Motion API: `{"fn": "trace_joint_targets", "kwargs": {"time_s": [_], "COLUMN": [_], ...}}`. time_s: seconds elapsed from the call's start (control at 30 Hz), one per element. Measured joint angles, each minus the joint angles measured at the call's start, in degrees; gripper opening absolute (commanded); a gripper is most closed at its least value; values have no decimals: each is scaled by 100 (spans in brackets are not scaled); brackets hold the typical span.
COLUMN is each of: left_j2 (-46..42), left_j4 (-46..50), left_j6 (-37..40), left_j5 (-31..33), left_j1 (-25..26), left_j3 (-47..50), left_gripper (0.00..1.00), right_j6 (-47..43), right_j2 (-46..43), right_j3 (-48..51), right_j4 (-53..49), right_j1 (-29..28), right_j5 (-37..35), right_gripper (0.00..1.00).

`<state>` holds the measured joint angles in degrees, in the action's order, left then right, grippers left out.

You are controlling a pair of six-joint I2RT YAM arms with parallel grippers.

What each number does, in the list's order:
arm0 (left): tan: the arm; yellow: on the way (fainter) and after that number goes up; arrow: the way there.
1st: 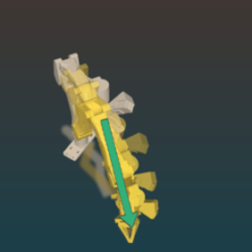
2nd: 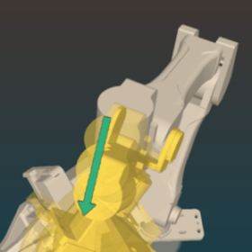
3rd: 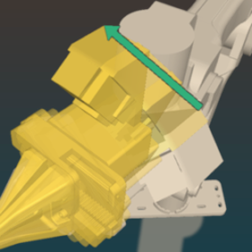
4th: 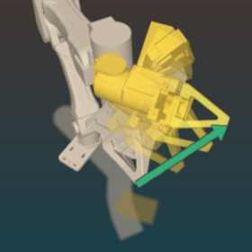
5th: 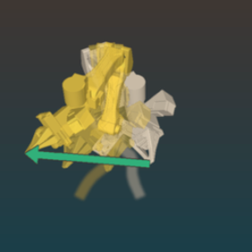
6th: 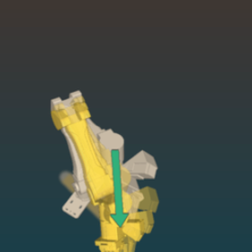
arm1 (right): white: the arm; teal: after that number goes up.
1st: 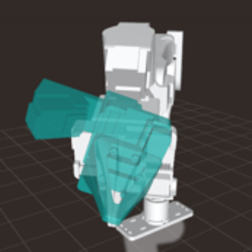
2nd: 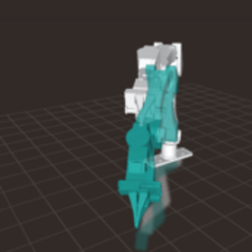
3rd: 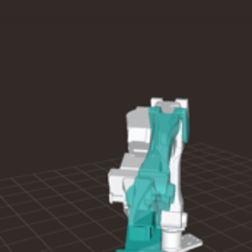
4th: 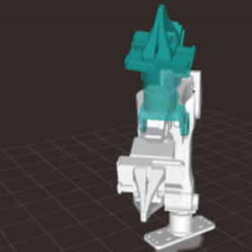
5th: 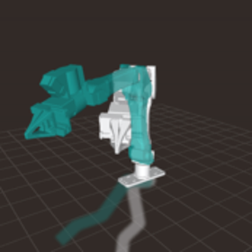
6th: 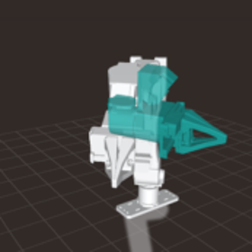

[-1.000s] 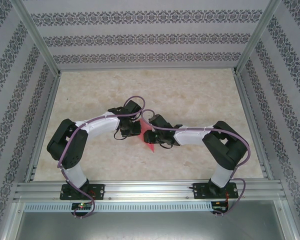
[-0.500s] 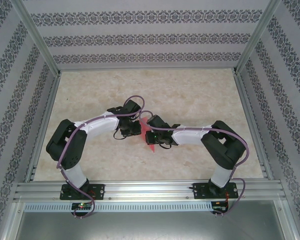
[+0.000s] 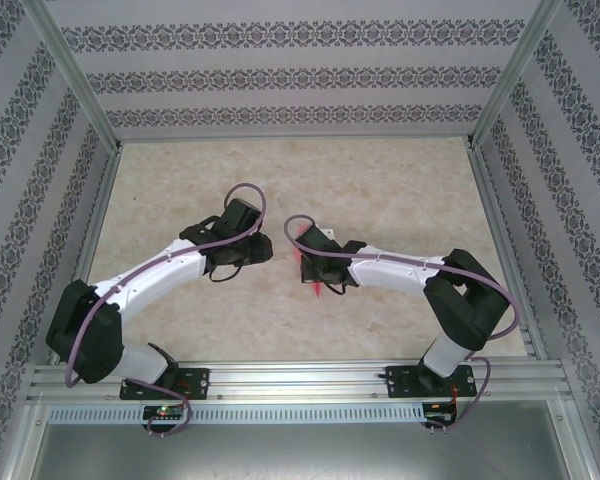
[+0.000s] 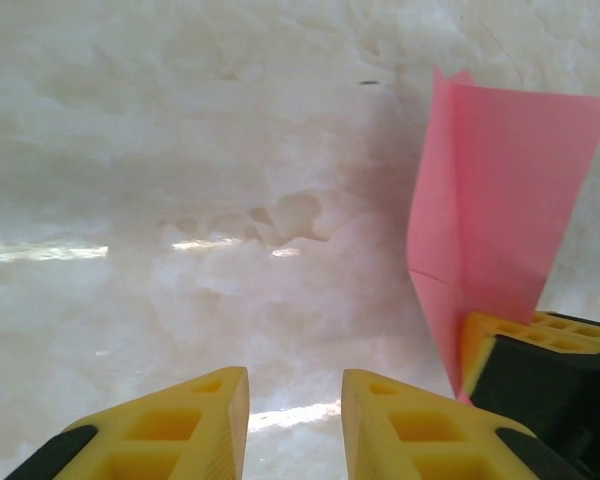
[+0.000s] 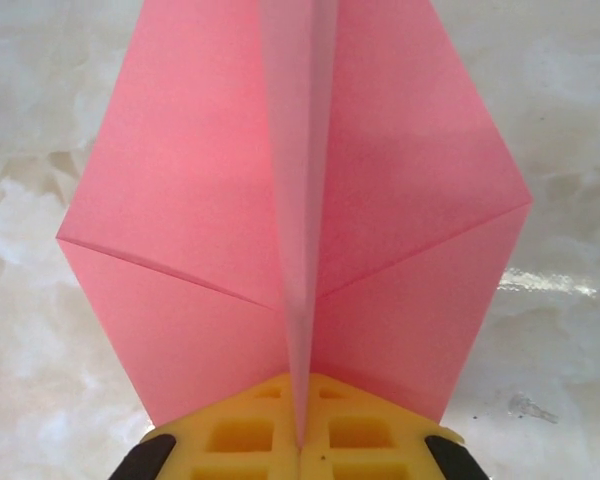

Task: Fold a paper plane with a square sheet of paper (pick it up from the middle)
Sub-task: Turn over a paper plane at the center of the table.

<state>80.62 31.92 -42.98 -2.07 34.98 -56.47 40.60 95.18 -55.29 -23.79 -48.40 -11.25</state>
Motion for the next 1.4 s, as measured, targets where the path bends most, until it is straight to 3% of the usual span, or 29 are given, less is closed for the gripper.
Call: {"fn": "trace_joint_targets", "kwargs": {"time_s": [0.23,0.8,1.4], "left_j2": [-199,-179,-136], "left_j4": [2,-15,-26], "left_j6": [-90,-87,-87], "left_j5": [310,256,284], "left_j1": [-179,-273,-299], "left_j3": [258,286,286], "left_gripper": [33,33,33], "right_j6": [186,195,348], "right_j2": [396,896,1071], "right_j3": [-269,-474,-791], "right_j4": [-177,-356,-675], "right_j1": [-37,-63,-111], "right_j5": [-92,-98,-271], "right_gripper": [10,23,22]}}
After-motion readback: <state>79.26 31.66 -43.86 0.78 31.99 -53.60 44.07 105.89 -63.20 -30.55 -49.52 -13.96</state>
